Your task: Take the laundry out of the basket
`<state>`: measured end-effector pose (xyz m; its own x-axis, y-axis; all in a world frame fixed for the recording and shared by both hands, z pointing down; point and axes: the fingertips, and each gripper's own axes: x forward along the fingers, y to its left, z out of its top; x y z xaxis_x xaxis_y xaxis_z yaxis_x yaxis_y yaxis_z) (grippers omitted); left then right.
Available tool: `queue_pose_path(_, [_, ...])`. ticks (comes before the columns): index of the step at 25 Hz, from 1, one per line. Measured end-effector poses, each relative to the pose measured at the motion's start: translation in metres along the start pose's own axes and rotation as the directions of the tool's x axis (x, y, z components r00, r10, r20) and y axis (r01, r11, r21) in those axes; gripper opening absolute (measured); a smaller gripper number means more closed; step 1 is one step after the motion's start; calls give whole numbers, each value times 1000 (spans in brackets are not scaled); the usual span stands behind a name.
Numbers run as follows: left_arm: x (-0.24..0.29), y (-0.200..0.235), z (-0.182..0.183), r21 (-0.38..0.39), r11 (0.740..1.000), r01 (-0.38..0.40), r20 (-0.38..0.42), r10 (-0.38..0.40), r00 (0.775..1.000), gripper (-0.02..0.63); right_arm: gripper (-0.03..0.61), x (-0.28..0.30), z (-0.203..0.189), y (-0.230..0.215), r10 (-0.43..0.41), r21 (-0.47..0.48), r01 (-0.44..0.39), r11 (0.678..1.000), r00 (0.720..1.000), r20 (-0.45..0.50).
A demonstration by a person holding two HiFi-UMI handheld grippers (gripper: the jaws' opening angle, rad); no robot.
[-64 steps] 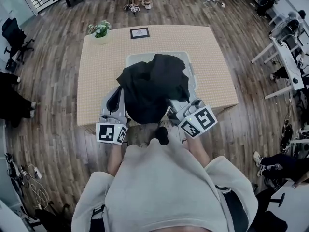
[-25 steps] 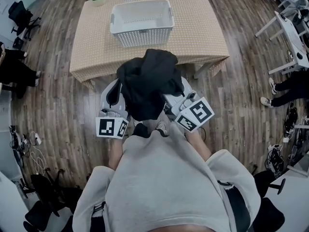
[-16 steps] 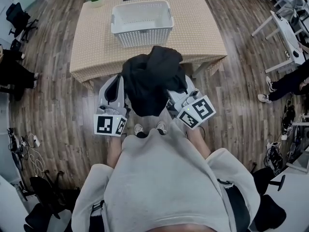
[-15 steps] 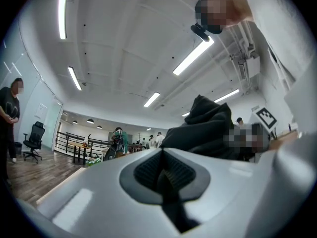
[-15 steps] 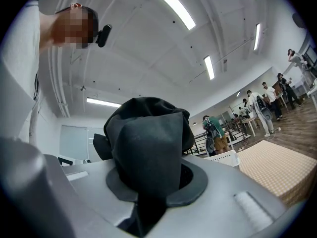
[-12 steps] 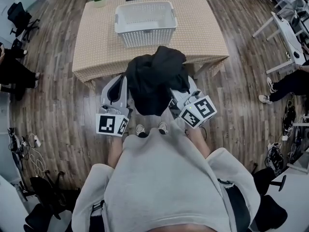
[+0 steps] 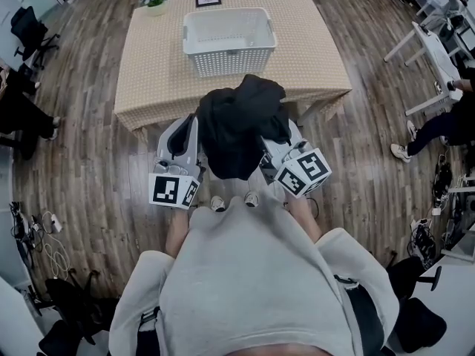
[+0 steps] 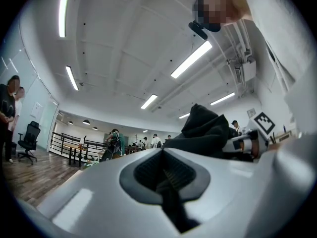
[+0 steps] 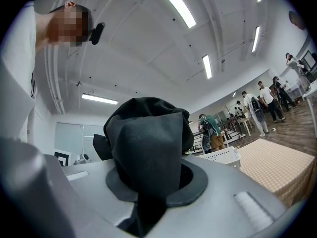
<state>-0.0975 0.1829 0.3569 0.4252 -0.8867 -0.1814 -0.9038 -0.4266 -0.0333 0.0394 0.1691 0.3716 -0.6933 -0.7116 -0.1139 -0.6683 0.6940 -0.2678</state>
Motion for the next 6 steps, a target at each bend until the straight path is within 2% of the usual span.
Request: queue_pose_path(6, [-8,1,0,-6,1000,9,-3,-9,1000,11,75,0,0,8,-7,2,7,1000,1000,6])
